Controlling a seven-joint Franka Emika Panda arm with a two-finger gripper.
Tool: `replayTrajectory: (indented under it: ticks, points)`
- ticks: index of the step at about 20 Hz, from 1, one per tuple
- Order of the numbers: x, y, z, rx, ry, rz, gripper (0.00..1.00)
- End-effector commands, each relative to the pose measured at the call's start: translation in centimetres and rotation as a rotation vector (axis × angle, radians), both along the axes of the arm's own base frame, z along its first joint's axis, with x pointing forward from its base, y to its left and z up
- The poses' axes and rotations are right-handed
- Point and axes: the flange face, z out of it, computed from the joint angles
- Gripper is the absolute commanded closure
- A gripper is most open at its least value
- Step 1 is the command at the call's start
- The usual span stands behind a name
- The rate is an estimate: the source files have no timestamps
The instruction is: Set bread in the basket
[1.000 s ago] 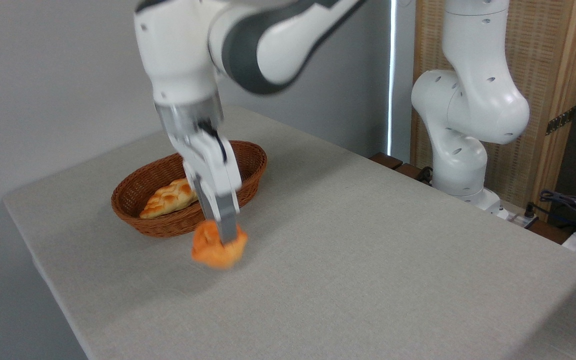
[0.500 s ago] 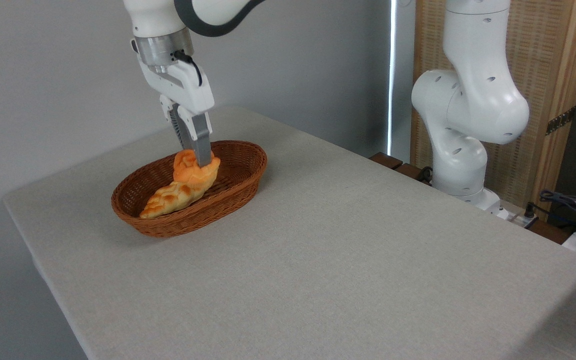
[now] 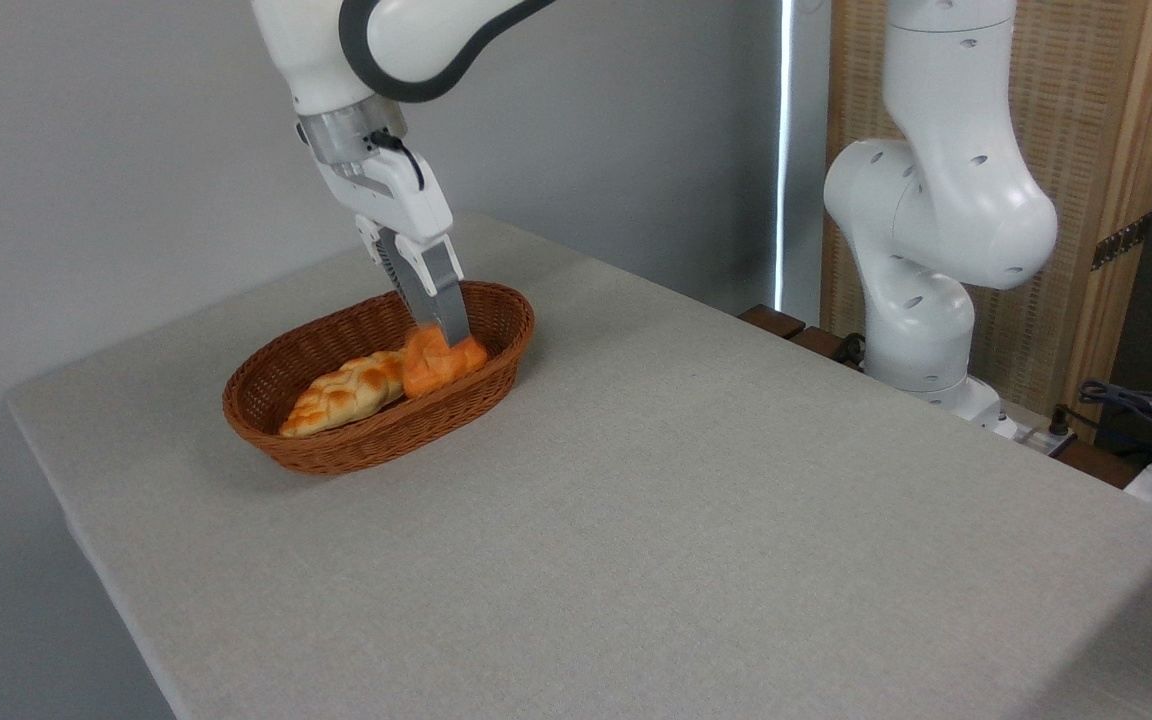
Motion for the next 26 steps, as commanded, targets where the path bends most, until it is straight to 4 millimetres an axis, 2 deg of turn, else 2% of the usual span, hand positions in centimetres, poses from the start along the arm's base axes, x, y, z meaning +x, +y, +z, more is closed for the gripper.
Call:
replayTrajectory:
  ticks: [1,4,7,11,13,16,18,21,25,26]
  points:
    - [-0.2,-0.1,-0.2,0.027,0.001,0.010,0.00]
    - [-0.2,-0.1,-0.2,0.027,0.001,0.010,0.00]
    - [0.5,0.4,0.7,-0.007,-0.010,0.045,0.00]
    - [2.0,1.3,3.8,-0.153,0.010,0.159,0.00]
    - [2.5,1.9,4.5,-0.186,0.016,0.194,0.00]
    - [3.9,5.2,5.5,-0.187,-0.011,0.247,0.00]
    - [5.0,8.1,6.3,-0.173,-0.043,0.268,0.00]
    - [6.9,12.2,9.2,-0.131,-0.123,0.155,0.00]
    - [9.2,18.1,10.5,-0.140,-0.143,0.080,0.00]
    - [9.3,18.9,10.9,-0.140,-0.144,0.053,0.00]
